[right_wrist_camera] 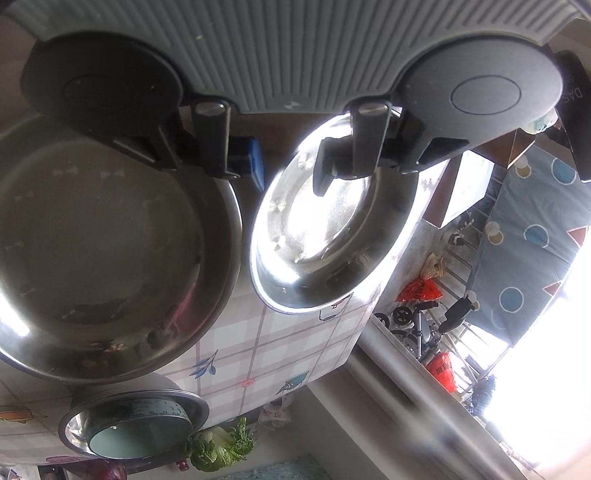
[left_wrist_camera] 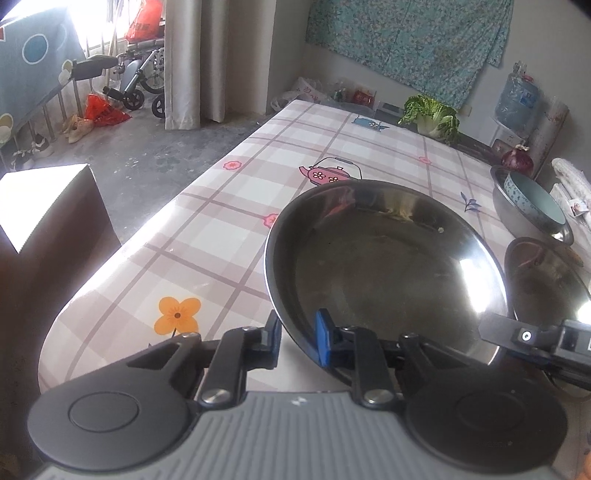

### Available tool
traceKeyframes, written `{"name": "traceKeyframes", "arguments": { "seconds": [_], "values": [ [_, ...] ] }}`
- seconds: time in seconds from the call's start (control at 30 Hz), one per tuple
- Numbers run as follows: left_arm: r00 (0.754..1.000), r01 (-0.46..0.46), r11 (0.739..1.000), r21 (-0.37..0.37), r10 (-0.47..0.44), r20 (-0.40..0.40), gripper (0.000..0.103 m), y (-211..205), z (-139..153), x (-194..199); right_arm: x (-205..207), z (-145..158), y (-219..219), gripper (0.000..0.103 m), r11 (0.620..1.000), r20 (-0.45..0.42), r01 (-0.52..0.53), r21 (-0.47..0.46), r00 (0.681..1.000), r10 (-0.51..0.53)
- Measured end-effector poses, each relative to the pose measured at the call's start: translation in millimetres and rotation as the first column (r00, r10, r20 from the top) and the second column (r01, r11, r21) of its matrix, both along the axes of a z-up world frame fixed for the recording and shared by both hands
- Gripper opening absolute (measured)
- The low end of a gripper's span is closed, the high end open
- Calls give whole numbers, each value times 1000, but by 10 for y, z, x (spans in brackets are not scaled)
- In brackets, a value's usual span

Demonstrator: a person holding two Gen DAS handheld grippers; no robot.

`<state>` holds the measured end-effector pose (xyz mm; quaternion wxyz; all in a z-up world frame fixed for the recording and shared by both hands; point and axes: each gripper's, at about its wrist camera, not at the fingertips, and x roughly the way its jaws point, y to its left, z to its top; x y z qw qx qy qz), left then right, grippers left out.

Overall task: Organize plates and bowls
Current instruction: 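Grasp a large steel plate rim with the left tool while the right tool grasps another steel plate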

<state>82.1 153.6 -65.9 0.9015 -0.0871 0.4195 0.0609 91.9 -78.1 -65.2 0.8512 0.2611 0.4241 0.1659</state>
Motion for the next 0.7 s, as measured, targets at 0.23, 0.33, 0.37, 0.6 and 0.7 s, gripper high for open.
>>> {"name": "traceKeyframes", "arguments": {
  "seconds": [0.23,0.33,0.37,0.6,0.7],
  "values": [
    [1000,28,999,-24,-28,-9,21,-7,80,-188,-94,0,-62,16,999,8,-35,-15,999,35],
    [998,59,997,-52,-60,-25,21,25,118,-349,-223,18,-104,16,997,10,-74,-16,997,74],
    [997,71,996,-60,-73,-30,21,35,120,-415,-284,26,-119,16,996,10,-88,-19,996,88],
    [986,152,975,-160,-162,-49,22,157,49,-879,-740,-7,-264,16,987,-34,-158,22,987,158],
    [987,158,972,-173,-163,-13,25,219,78,-983,-872,-23,-316,18,983,-42,-175,47,983,177]
  ]
}}
